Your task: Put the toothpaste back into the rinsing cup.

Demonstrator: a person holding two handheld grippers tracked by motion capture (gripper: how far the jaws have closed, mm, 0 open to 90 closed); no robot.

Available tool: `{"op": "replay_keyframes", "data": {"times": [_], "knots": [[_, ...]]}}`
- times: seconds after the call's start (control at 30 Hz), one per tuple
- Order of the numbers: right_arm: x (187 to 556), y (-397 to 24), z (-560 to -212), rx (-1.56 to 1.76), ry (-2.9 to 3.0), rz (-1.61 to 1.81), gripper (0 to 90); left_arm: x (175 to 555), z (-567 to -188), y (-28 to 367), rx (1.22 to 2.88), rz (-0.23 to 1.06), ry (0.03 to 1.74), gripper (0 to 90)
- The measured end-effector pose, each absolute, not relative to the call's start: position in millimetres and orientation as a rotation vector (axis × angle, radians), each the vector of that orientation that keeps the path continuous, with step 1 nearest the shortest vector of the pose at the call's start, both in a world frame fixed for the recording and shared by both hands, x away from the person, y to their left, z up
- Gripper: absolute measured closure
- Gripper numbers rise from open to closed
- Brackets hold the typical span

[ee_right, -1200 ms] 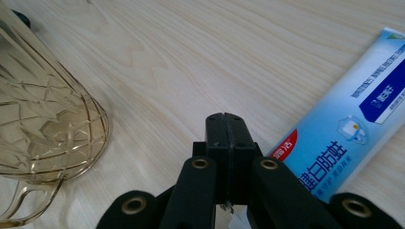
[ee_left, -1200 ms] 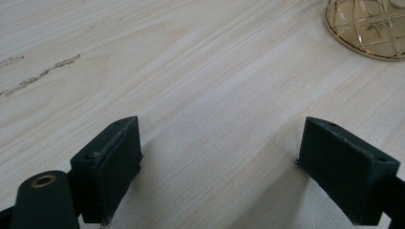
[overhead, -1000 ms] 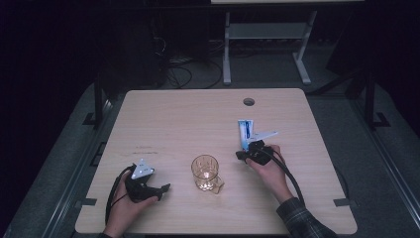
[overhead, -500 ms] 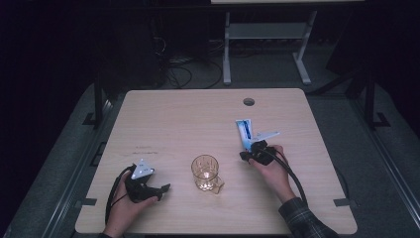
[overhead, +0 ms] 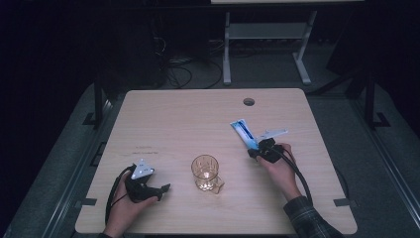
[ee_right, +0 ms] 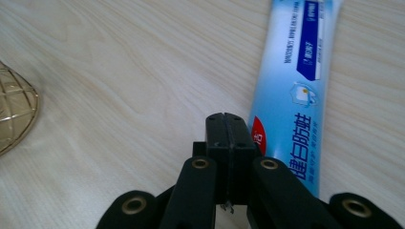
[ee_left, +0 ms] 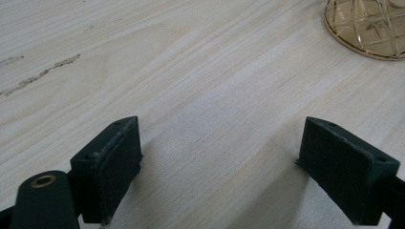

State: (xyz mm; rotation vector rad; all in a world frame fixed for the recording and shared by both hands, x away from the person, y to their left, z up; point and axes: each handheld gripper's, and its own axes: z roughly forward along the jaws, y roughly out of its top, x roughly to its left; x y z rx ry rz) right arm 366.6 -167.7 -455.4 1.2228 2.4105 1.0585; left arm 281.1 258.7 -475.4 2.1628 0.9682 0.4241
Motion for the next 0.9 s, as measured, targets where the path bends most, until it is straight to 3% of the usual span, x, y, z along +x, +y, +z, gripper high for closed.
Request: {"op": "replay_keyframes", "data": {"times": [0.57, 0.9], "knots": [[370, -184, -454, 1.254, 2.368, 1.040, 89.7, 281, -475, 259, 2.163, 0.424, 0.968, 13.2], [368, -191, -433, 1.244, 2.334, 1.079, 70.3, 281, -475, 259, 2.162, 0.424, 0.968, 13.2]]}}
